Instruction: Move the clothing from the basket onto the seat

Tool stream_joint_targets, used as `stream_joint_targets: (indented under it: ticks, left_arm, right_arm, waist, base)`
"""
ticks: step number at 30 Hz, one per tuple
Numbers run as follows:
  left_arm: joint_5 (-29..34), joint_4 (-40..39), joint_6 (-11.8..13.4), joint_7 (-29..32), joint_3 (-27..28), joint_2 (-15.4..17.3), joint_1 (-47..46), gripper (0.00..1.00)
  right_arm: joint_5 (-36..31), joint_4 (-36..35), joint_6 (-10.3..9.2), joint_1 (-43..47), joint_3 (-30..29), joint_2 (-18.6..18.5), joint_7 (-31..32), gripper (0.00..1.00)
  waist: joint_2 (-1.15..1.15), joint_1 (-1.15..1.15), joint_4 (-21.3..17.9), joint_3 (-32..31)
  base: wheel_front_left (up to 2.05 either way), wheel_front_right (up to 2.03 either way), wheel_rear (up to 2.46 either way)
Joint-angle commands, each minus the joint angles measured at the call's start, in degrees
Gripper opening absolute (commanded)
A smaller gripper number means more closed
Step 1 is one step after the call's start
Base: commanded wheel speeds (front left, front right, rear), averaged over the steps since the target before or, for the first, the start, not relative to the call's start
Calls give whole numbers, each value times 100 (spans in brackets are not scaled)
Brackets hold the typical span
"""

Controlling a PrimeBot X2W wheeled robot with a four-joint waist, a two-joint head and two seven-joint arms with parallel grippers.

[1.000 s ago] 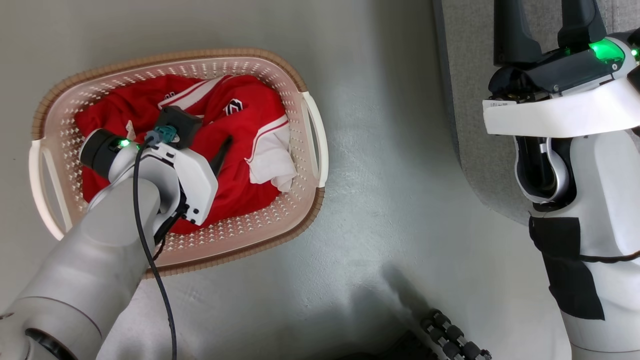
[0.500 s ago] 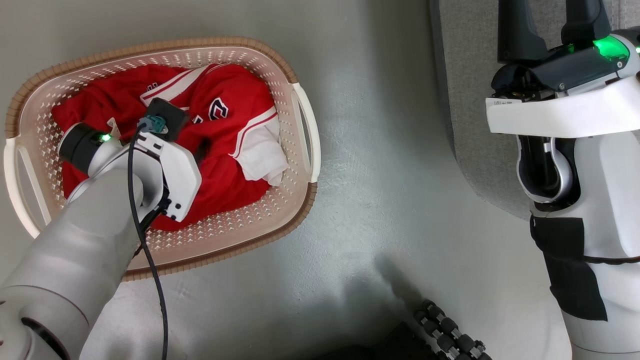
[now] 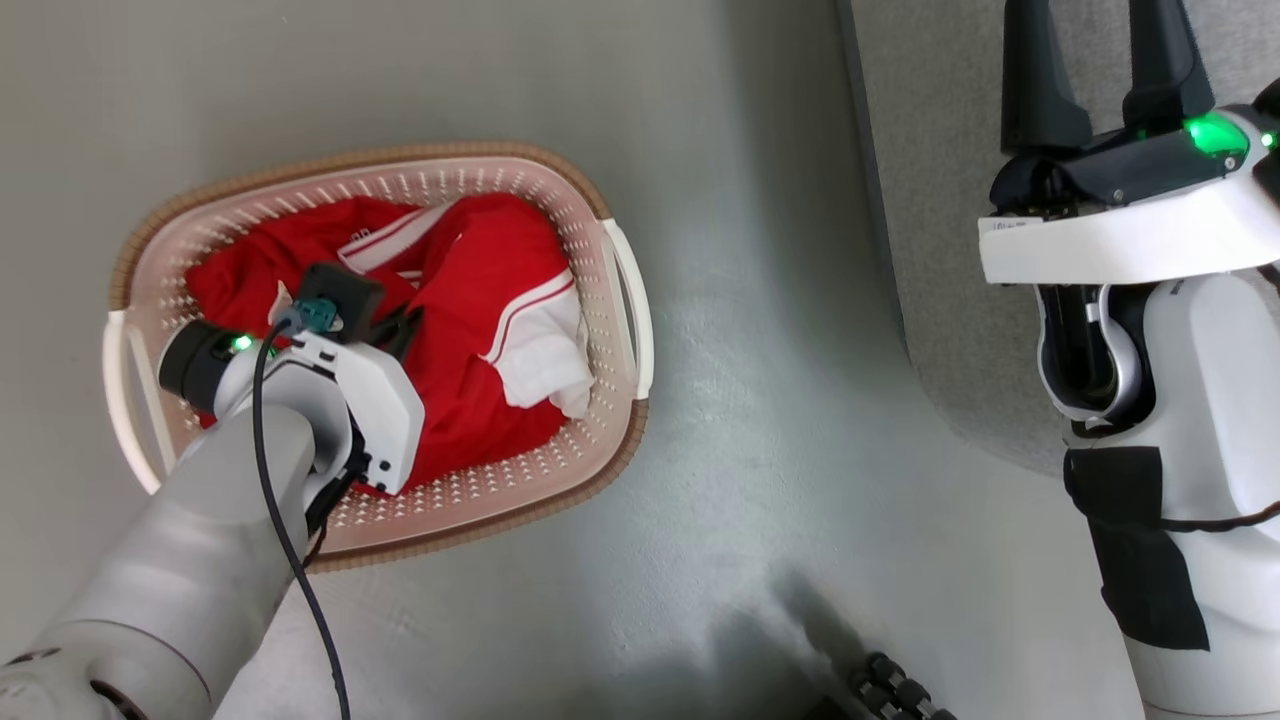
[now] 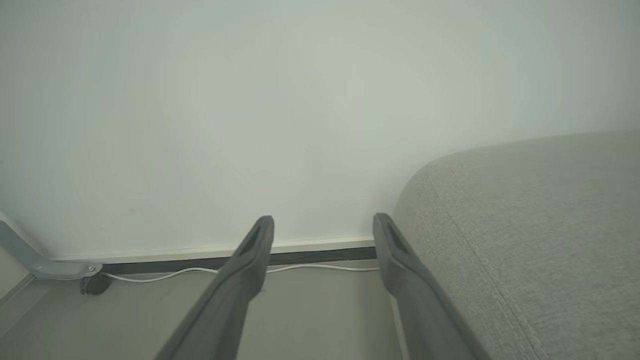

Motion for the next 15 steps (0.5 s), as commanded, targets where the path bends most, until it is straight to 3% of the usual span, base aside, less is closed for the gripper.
stream_joint_targets:
  ticks: [1, 9, 15]
  left_arm:
    - [-144, -79, -22, -139, 85, 48, 186, 0]
    - [-376, -308, -22, -358, 162, -26, 459, 0]
    - [-385, -688, -22, -379, 720, -20, 686, 0]
  right_arm:
    - [-43, -77, 24, 280, 27, 32, -34, 100]
    - [-171, 128, 24, 437, 51, 32, -34, 100]
    - [-307, 336, 24, 632, 50, 32, -34, 100]
  waist:
    - [0, 0, 107, -278]
    - [0, 0, 245, -866]
    - [0, 0, 384, -1419]
  base:
    - [0, 0, 0]
    - [0, 0, 0]
    - [0, 0, 0]
